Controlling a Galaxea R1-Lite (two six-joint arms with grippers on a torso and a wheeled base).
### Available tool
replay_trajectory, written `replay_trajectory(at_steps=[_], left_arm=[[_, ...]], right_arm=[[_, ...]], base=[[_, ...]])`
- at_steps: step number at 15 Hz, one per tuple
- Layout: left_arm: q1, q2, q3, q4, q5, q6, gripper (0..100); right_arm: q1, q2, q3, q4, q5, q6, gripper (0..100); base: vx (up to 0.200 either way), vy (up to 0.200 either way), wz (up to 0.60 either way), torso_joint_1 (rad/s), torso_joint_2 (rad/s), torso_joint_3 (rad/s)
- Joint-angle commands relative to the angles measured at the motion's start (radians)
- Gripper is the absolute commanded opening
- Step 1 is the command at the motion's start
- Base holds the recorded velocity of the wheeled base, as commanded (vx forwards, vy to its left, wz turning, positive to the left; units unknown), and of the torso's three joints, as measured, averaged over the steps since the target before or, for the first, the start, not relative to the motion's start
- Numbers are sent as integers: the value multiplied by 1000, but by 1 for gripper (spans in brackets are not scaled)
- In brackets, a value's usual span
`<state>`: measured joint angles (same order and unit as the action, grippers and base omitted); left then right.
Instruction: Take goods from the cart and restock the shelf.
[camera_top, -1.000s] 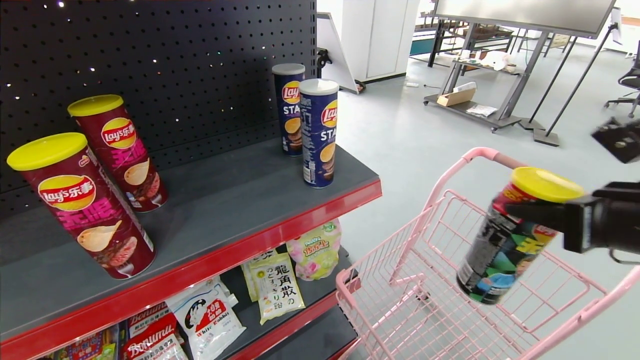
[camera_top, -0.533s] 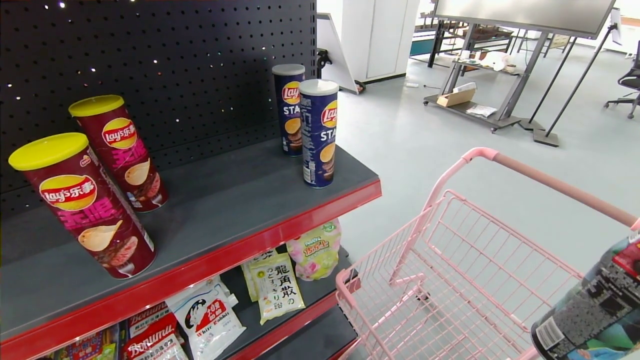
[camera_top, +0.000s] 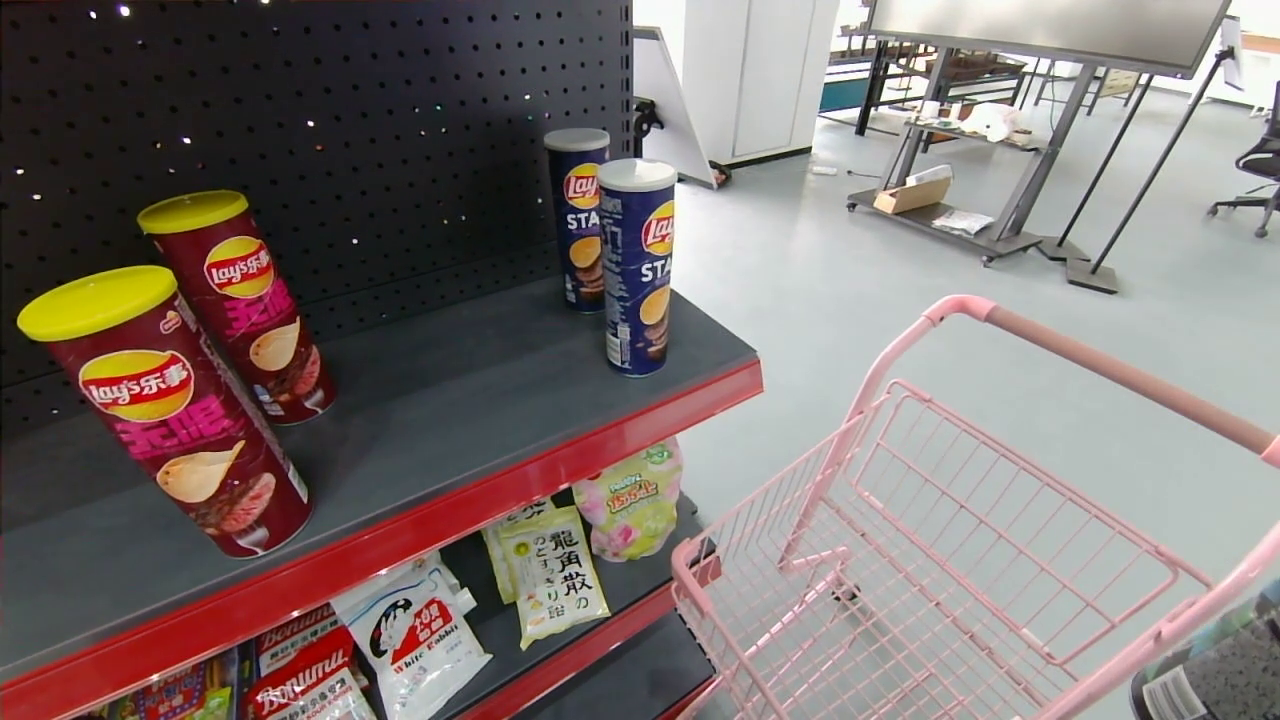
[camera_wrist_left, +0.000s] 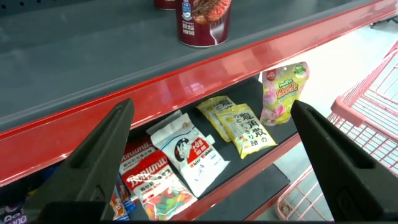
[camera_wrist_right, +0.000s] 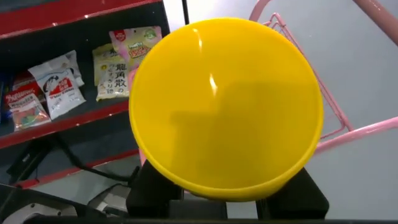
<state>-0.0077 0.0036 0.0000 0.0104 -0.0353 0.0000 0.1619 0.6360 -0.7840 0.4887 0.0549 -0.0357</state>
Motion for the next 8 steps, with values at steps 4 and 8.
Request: replay_trajectory(at_steps=[4, 8], left_arm=[[0, -1, -2, 0, -1, 3, 100], [0, 1, 0, 0, -1, 0, 100]], right_arm=[[-10, -45, 19, 5, -13, -9, 0], [-10, -50, 20, 4, -43, -38, 0]], base=[[0, 0, 0, 0, 0, 0], [0, 0, 0, 14, -32, -19]])
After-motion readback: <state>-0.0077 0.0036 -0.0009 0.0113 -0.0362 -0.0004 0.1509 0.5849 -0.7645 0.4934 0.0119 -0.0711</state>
